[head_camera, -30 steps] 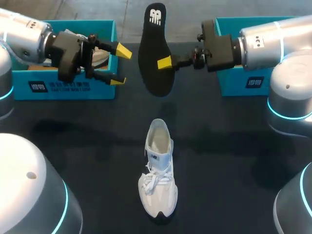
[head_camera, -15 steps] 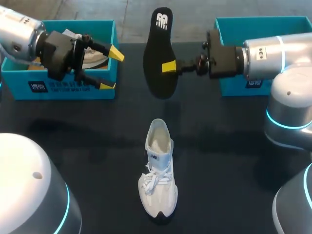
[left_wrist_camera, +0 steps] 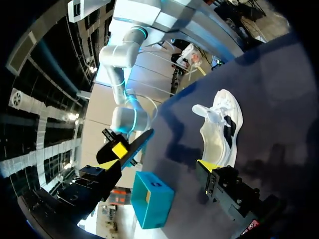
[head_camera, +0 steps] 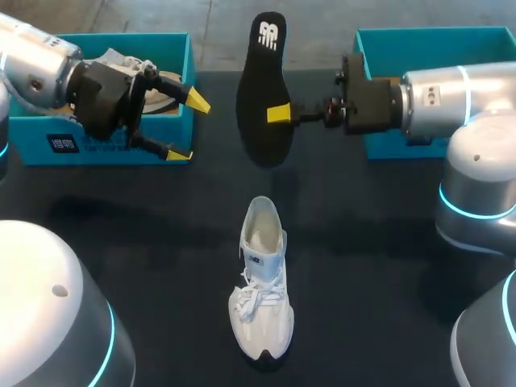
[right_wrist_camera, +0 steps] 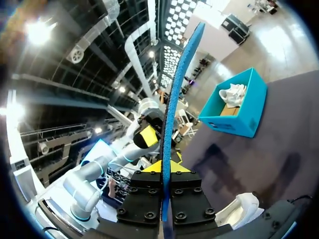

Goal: Take the shoe out of the shoebox, open the shoe tongue, remove and reinsert the insole, then place the shoe into the shoebox

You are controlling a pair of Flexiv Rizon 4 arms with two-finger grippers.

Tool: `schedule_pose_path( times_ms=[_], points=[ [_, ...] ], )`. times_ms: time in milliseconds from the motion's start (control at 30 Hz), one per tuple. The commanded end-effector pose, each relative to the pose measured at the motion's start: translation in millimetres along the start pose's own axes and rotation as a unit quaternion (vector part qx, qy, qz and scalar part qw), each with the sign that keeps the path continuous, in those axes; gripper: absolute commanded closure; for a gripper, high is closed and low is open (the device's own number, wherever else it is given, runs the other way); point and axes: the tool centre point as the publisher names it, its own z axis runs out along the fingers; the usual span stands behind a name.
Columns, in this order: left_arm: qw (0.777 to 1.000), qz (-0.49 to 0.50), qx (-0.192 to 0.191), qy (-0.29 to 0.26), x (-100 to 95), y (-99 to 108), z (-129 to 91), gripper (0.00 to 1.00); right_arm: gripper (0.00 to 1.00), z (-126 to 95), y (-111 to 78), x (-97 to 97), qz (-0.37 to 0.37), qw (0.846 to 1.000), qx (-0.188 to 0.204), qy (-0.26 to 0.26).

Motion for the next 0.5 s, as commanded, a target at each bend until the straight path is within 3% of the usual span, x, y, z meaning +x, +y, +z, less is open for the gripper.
schedule_pose_path(
  times_ms=[33,500],
  points=[
    [1.000,-0.015,-0.007,0.006,7.9,12.8,4.2,0.00,1.00,0.8,-9.6,-9.4,-0.004,1.000,-0.015,0.012],
    [0.992,-0.109,-0.021,0.061,40.8,34.7,11.9,0.00,1.00,5.6,-36.0,-30.4,-0.052,0.999,-0.010,0.001]
  ],
)
